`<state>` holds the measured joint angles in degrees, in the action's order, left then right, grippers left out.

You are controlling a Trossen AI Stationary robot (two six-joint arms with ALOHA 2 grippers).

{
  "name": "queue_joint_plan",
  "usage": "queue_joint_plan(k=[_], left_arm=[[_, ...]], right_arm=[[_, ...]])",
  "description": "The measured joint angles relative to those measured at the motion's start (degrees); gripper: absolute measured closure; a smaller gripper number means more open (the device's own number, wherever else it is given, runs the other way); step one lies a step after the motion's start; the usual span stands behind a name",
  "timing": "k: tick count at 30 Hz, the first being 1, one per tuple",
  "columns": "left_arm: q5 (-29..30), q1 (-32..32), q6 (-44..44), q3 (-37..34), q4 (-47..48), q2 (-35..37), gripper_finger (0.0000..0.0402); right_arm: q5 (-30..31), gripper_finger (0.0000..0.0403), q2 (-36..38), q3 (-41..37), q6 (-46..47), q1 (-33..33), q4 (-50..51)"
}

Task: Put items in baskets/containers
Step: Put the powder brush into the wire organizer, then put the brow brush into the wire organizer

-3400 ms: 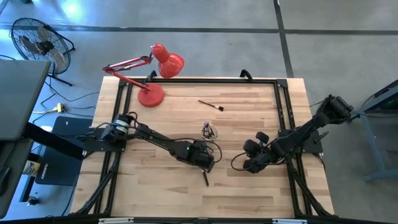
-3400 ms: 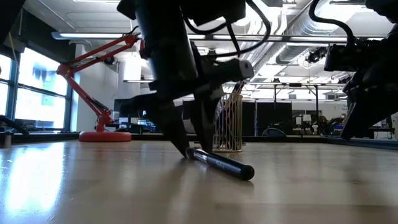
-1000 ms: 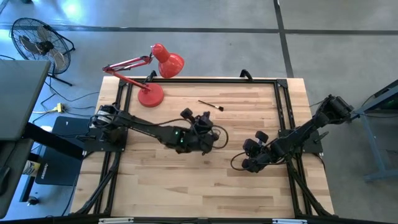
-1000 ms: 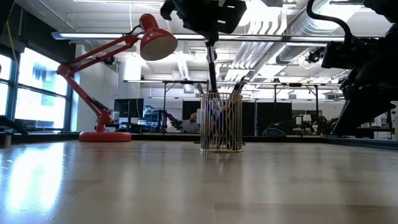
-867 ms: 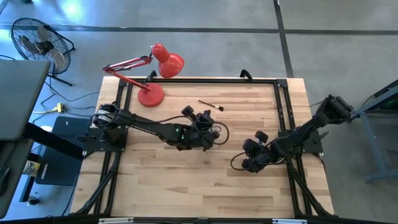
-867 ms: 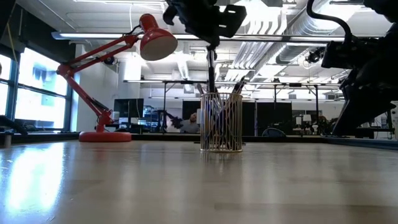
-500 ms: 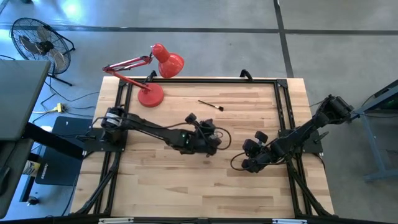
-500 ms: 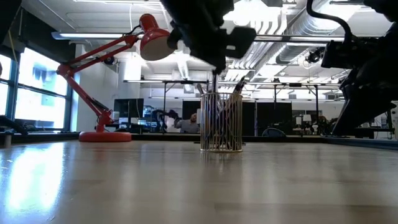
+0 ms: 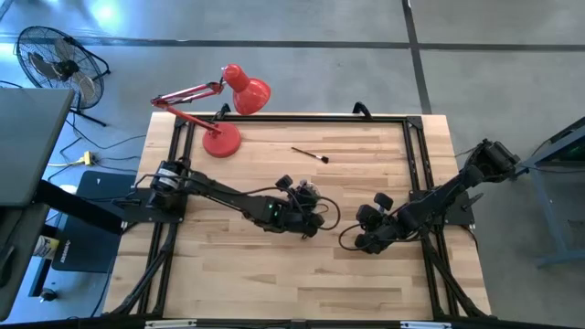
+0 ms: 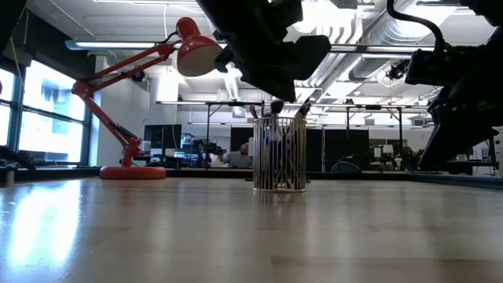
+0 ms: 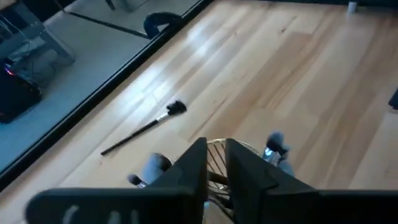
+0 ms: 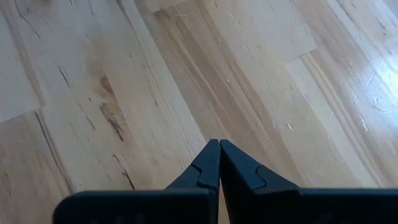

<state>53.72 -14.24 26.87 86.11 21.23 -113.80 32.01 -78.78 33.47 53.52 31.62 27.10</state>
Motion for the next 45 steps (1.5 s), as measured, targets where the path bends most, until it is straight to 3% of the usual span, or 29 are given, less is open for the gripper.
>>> queue_joint_plan(k=[7,10,13,16,21,27,38,40,45], left_arm=[[4.7,-0.1,-6.3,0.3,0.4,1.4,0.0294],[3.5,-0.1,-6.7,3.2,4.3,4.0,0.0286],[-0.9,0.0,-6.1,8.2,10.5,5.3,0.0285],[-5.7,0.0,-5.5,13.2,22.5,5.5,0.0284],[-20.1,0.1,-1.5,15.8,31.7,6.7,0.0312],[-27.6,-1.6,-1.8,9.3,27.2,7.0,0.0393],[-26.6,-4.3,2.0,-14.3,9.9,16.7,0.0399],[-26.5,-4.5,3.7,-20.1,8.1,20.1,0.0400],[-22.9,-4.5,8.4,-32.7,0.4,28.0,0.0400]], right_arm=[[-0.2,0.0401,0.0,0.0,0.0,0.0,0.0],[-0.3,0.0399,0.0,0.0,0.0,0.0,-0.2],[-0.1,0.0394,0.0,0.0,0.0,0.0,-0.2],[0.0,0.0394,0.0,0.0,0.0,0.0,-0.3],[0.0,0.0400,0.0,0.0,0.0,0.0,-0.4],[0.0,0.0400,0.0,0.0,0.0,0.0,-0.3],[-0.2,0.0399,0.0,0.0,0.1,0.0,-0.4],[1.6,0.0400,0.0,0.0,0.0,0.0,-0.4],[12.8,0.0391,0.0,-1.9,3.0,-1.3,-4.2]])
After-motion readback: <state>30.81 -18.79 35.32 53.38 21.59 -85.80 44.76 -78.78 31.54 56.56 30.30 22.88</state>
